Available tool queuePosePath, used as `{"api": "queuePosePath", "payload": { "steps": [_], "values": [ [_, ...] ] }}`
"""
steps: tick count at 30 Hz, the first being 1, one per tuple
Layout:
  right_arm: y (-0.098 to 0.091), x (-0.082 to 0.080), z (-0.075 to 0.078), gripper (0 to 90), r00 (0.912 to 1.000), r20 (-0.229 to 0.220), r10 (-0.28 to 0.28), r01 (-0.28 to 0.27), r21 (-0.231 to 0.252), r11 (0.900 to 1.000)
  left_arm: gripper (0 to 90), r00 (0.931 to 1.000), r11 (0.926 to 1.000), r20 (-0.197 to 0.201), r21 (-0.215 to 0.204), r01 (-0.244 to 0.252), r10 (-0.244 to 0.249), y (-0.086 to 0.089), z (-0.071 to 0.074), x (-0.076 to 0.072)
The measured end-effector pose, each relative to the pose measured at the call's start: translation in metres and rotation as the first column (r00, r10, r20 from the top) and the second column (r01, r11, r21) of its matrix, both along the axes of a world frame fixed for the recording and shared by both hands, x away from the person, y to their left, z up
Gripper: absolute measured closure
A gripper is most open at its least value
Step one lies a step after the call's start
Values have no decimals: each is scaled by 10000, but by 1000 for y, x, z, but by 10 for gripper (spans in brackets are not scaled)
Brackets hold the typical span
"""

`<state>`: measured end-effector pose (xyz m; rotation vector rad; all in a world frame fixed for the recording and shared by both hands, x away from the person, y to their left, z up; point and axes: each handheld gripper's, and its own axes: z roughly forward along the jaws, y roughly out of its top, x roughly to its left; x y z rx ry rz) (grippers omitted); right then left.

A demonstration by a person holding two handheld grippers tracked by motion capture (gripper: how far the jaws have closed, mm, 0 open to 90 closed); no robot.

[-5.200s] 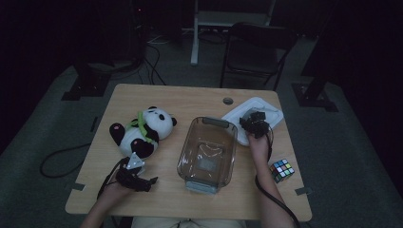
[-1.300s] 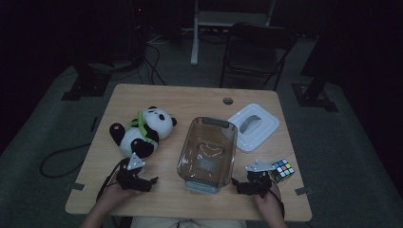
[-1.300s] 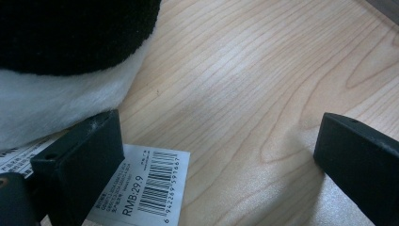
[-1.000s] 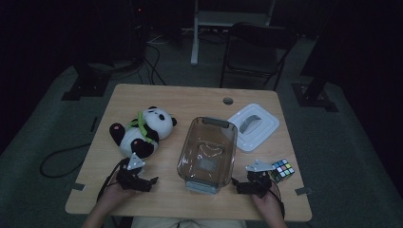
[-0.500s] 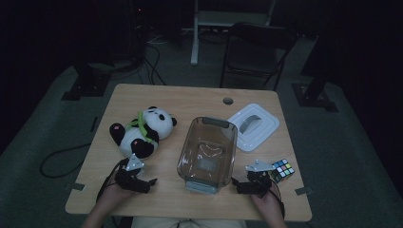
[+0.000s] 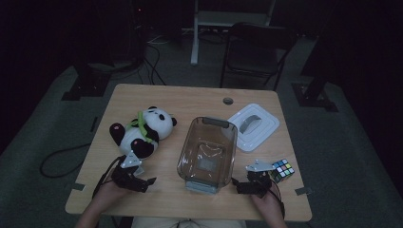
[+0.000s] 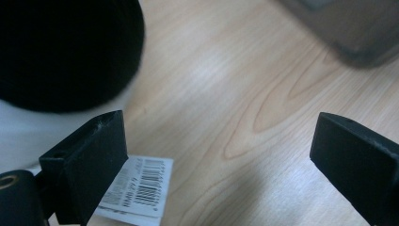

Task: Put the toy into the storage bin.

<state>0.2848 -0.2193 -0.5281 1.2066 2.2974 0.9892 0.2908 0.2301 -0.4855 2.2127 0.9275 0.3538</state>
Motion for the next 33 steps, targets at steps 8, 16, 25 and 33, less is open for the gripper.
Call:
{"api": "queuePosePath", "payload": {
  "steps": [8,16,25,33],
  "values": [
    [0,0,0,130,10000,-1,-3,3,1,10000,62,9991,9999,405,-102,-82,86,-2,25,-1],
    [0,0,0,130,10000,-12,-1,1,-10,10000,84,9979,9989,615,-413,-201,226,3,58,9],
    [0,0,0,130,10000,-8,-6,6,1,10000,84,9876,9987,1496,-260,-438,472,3,94,25],
    [0,0,0,130,10000,-7,-3,3,-6,10000,84,9802,9967,1805,-160,-801,817,8,103,54]
  ]
}}
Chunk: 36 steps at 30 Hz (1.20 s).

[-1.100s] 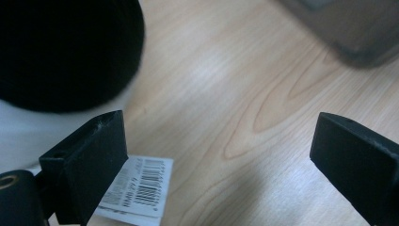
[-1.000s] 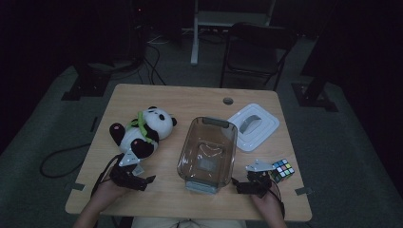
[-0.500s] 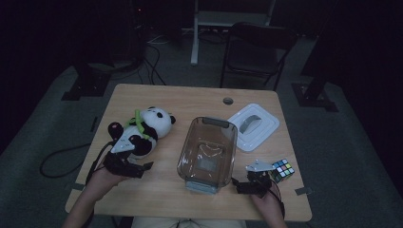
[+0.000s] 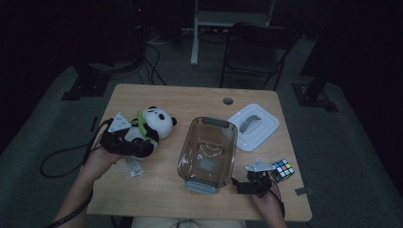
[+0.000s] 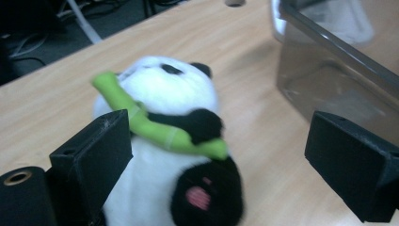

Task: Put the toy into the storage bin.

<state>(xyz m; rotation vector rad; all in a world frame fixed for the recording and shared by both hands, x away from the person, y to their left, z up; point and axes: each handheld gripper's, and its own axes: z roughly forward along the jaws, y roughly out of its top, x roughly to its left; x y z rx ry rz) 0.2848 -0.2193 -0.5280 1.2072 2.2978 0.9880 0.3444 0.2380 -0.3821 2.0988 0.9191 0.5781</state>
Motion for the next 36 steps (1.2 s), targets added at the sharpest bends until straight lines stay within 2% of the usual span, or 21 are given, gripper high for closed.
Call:
{"api": "queuePosePath", "payload": {
  "steps": [4,9,18,20,22,25,27,29,33,36],
  "values": [
    [0,0,0,130,10000,-1,-3,3,6,10000,84,9994,9995,-93,57,-321,321,3,-3,17],
    [0,0,0,130,10000,-2,-2,2,3,10000,85,9969,9977,-398,96,-669,672,9,-11,35],
    [0,0,0,129,10000,-4,-16,16,-1,10000,85,9897,9927,-777,234,-1187,1202,15,-25,60],
    [0,0,0,129,10000,-6,-19,19,-2,10000,86,9883,9922,-880,228,-1228,1244,16,-27,64],
    [0,0,0,129,10000,-7,-19,19,-3,10000,154,9872,9915,-932,240,-1280,1297,17,-30,67],
    [0,0,0,129,10000,-10,-37,37,-2,10000,154,9857,9914,-1066,292,-1279,1303,18,-34,70],
    [0,0,0,129,10000,-10,-40,40,-2,10000,155,9833,9914,-1272,83,-1305,1305,18,-37,73],
    [0,0,0,129,10000,-7,-39,39,-3,10000,157,9819,9910,-1343,48,-1338,1332,17,-40,75],
    [0,0,0,129,10000,-11,-40,40,-3,10000,174,9827,9924,-1378,165,-1223,1234,13,-44,77],
    [0,0,0,129,10000,-10,-38,38,-5,10000,226,9838,9933,-1376,213,-1132,1151,12,-45,75]
  ]
}}
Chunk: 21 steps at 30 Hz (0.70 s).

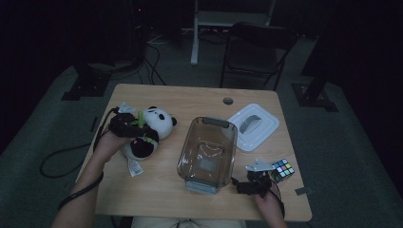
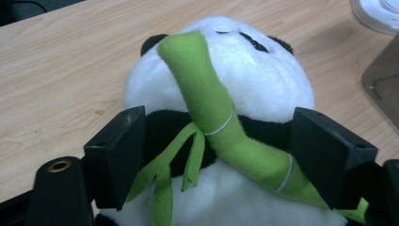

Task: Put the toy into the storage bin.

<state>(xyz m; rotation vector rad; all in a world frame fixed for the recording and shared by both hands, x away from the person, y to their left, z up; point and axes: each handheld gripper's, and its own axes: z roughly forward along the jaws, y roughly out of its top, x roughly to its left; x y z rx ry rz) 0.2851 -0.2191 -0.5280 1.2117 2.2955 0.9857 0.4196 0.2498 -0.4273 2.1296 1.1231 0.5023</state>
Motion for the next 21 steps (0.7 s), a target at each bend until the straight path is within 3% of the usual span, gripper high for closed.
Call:
{"api": "queuePosePath", "payload": {
  "steps": [6,8,13,21],
  "values": [
    [1,1,0,129,10000,20,-35,35,-13,10000,341,9998,9999,-146,100,-95,96,-3,-3,-4],
    [1,1,0,129,10000,19,-35,35,-16,10000,459,9999,9997,-43,186,-156,157,-4,-3,-6],
    [3,1,0,132,10000,24,-21,21,17,10000,645,9991,9994,260,149,-326,322,-2,-2,-10],
    [12,5,6,132,9996,190,222,-224,137,9997,714,9946,9967,766,-481,-659,694,0,9,-15]
  ]
}}
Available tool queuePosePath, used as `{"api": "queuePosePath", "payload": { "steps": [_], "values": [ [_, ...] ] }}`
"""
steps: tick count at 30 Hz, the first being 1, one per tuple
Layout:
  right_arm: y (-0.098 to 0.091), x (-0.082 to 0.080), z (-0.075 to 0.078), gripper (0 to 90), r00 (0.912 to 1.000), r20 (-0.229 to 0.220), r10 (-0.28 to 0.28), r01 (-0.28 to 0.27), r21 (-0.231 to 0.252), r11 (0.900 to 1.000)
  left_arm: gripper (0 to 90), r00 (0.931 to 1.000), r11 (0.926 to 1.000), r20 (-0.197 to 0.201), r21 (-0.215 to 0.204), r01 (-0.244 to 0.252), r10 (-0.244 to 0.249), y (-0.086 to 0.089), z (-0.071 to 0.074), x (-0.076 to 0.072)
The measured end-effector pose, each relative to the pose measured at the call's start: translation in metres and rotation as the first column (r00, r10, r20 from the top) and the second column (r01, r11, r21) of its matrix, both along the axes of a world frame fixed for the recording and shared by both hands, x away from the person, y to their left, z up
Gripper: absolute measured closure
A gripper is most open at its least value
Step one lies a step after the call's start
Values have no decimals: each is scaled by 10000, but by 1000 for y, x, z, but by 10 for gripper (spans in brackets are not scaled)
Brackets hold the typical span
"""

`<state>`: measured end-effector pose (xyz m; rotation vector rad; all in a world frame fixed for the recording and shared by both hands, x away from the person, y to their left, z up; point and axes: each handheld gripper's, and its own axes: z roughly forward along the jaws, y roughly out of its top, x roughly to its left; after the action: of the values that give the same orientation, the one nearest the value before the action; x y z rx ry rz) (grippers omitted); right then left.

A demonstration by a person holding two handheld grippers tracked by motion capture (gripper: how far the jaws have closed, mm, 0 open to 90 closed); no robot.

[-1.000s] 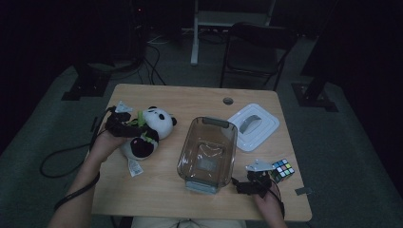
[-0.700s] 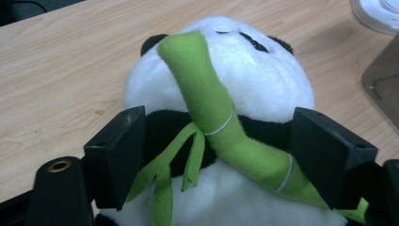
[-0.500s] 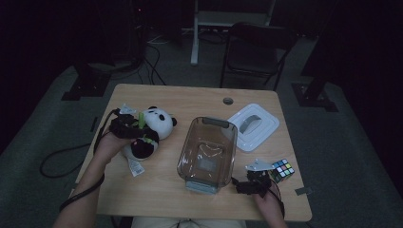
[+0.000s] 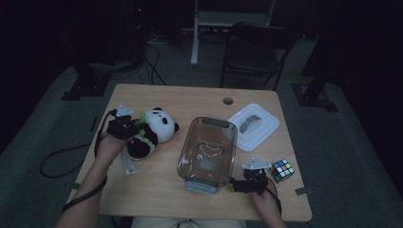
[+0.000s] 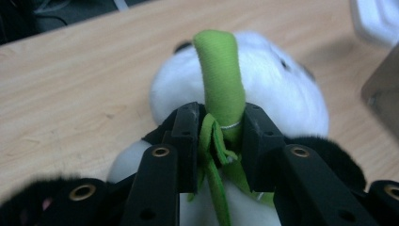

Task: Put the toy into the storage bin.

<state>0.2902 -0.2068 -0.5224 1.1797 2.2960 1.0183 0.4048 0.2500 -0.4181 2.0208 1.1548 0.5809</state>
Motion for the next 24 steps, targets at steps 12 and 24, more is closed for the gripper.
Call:
{"api": "queuePosePath", "payload": {
  "steps": [12,24],
  "values": [
    [26,-5,5,135,9986,270,453,-464,435,9980,720,9920,9895,832,-1170,-846,947,13,44,-14],
    [69,7,9,130,9928,381,1132,-1150,497,9921,719,9841,9812,1348,-1700,-918,1154,12,80,-23]
  ]
}}
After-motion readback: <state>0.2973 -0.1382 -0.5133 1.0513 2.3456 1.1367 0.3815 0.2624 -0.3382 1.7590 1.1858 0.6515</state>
